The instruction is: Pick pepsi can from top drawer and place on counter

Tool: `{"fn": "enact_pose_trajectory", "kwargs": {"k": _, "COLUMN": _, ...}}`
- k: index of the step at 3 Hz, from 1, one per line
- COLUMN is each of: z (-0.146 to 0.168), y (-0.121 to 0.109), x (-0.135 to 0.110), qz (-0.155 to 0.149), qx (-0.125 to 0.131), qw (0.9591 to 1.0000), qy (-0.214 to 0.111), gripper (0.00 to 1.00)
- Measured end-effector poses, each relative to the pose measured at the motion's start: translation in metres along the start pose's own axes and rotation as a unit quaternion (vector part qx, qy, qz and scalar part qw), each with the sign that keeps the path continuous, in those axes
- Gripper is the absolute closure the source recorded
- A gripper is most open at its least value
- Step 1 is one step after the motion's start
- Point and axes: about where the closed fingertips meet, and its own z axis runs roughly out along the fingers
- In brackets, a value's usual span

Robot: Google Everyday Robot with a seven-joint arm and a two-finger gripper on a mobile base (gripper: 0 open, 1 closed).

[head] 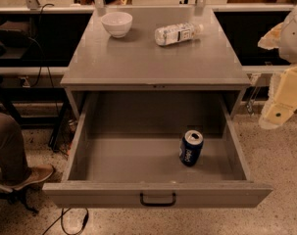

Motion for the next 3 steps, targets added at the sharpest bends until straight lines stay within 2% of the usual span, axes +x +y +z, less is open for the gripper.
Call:
{"fn": "enact_pose_trajectory", "kwargs": {"k": 1, "z": 0.000, "y": 0.000, "x": 0.000, "qz": 0.000, "qx": 0.000, "qw": 1.0000, "qy": 0.000, "gripper": 0.00}}
{"fn": "enact_pose_trajectory", "kwargs": {"k": 2, "z": 0.031, "y": 0.005, "x": -0.002, "qz": 0.047, "qx": -0.032, "qw": 0.9972, "qy": -0.047, "gripper": 0.00}}
{"fn": "enact_pose_trajectory", "kwargs": {"k": 3, "z": 0.084, "y": 0.014, "x": -0.016, "qz": 0.105, "qx": -0.071, "qw": 0.9867, "qy": -0.102, "gripper": 0.00}}
